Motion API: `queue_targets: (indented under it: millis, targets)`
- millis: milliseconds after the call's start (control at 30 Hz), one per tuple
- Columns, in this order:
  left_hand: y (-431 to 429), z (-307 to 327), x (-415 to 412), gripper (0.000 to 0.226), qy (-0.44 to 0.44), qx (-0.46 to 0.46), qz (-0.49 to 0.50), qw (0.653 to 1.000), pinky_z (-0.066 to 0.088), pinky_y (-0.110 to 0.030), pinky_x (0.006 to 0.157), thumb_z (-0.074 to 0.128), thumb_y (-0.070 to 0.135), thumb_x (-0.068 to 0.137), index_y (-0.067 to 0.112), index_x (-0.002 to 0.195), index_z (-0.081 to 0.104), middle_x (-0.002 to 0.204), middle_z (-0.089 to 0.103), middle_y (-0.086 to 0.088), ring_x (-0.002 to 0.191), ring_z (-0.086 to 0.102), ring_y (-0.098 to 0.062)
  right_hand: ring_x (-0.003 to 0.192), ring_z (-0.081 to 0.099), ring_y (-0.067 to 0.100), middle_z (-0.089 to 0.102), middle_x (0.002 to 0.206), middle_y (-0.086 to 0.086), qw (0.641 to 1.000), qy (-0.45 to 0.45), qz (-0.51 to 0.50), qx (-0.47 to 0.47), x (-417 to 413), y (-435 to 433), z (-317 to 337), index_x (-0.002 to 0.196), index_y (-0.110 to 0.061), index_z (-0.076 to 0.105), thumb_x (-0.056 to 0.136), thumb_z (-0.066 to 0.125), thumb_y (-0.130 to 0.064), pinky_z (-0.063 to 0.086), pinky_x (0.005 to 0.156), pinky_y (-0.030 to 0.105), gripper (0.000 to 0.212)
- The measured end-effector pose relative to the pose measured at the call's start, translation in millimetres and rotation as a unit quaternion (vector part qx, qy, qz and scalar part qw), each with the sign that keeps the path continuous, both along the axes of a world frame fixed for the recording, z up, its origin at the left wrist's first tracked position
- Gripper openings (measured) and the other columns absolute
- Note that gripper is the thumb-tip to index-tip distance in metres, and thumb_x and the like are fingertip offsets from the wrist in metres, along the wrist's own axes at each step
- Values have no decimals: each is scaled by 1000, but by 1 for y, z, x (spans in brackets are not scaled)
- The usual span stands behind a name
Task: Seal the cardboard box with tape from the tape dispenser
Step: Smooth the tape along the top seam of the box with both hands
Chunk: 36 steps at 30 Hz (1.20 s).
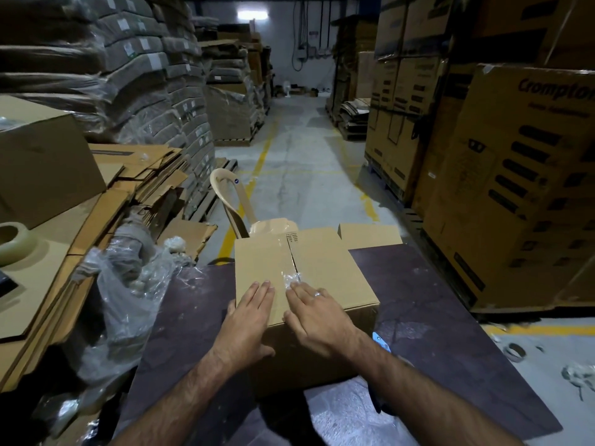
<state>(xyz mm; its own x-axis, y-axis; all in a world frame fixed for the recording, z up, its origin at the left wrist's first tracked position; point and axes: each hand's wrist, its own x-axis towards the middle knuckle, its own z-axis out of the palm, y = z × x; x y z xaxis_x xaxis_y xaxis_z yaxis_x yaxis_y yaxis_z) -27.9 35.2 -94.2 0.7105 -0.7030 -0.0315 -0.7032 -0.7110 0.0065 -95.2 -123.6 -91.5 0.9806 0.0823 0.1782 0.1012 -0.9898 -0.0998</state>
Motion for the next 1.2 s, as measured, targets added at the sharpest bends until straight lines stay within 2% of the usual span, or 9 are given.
queue_targets:
  millis: [167, 267, 367, 533, 667, 833, 967, 1100, 1200]
  targets:
    - [0, -1, 0, 116, -1, -6, 1, 1000, 16, -50, 119, 75, 45, 74, 13, 151, -4, 162, -7, -2, 148, -7, -21, 131, 41, 24, 44, 145, 9, 998, -63, 24, -10, -40, -2, -10, 138, -13, 41, 91, 28, -45, 30, 108, 45, 58]
    - [0, -2, -2, 117, -5, -10, 2, 1000, 16, -52, 119, 76, 45, 73, 13, 151, -4, 162, -7, -2, 148, -6, -22, 102, 56, 25, 58, 130, 5, 993, -108, 37, -26, -42, -10, -19, 125, -16, 53, 85, 50, -46, 46, 91, 43, 50]
    - [-1, -2, -1, 117, -1, -6, 5, 1000, 15, -52, 119, 76, 45, 73, 13, 151, -5, 162, -7, -2, 148, -6, -22, 88, 59, 21, 65, 113, 0, 988, -149, -5, -27, -28, -22, -20, 107, -18, 63, 79, 59, -56, 47, 77, 36, 48]
    - [-1, -1, 0, 117, 1, -5, 5, 1000, 15, -52, 119, 76, 46, 73, 13, 151, -6, 161, -8, -3, 148, -7, -22, 90, 60, 20, 68, 108, 0, 982, -178, -69, 0, -23, -22, -31, 99, -17, 67, 75, 56, -72, 39, 80, 37, 61]
    - [-1, -1, 1, 117, 9, -4, 5, 1000, 14, -52, 119, 76, 45, 74, 13, 151, -6, 162, -8, -2, 148, -7, -22, 91, 56, 22, 67, 107, 3, 981, -166, -100, -12, -22, -18, -40, 104, -15, 65, 66, 56, -80, 35, 82, 40, 76]
    - [0, -2, 2, 117, 11, -9, 1, 1000, 14, -52, 119, 75, 46, 73, 13, 151, -6, 162, -8, -2, 148, -7, -22, 98, 62, 24, 66, 116, 6, 989, -130, -66, -14, -24, -29, -45, 118, -17, 51, 45, 78, -67, 33, 84, 38, 92]
    - [1, -1, 3, 118, 12, -6, -1, 1000, 12, -52, 119, 75, 47, 73, 13, 151, -6, 162, -9, -2, 148, -8, -21, 104, 61, 25, 63, 122, 5, 991, -107, -78, -29, -34, -50, -39, 119, -19, 51, 35, 83, -57, 32, 85, 39, 97]
    - [-3, 6, -5, 112, -18, 42, 2, 999, 2, -62, 114, 67, 50, 79, 13, 151, -10, 161, -13, -3, 147, -12, -21, 112, 50, 25, 58, 126, 4, 986, -83, -145, -4, -45, -68, -29, 118, -22, 53, 31, 85, -62, 44, 82, 52, 101]
    - [-16, 3, -26, 95, -69, 41, -54, 995, -3, -62, 114, 58, 42, 89, 13, 150, -10, 161, -10, -6, 148, -11, -23, 109, 54, 29, 58, 125, 5, 987, -69, -144, 24, -45, -70, -25, 118, -22, 52, 35, 87, -59, 54, 73, 47, 97]
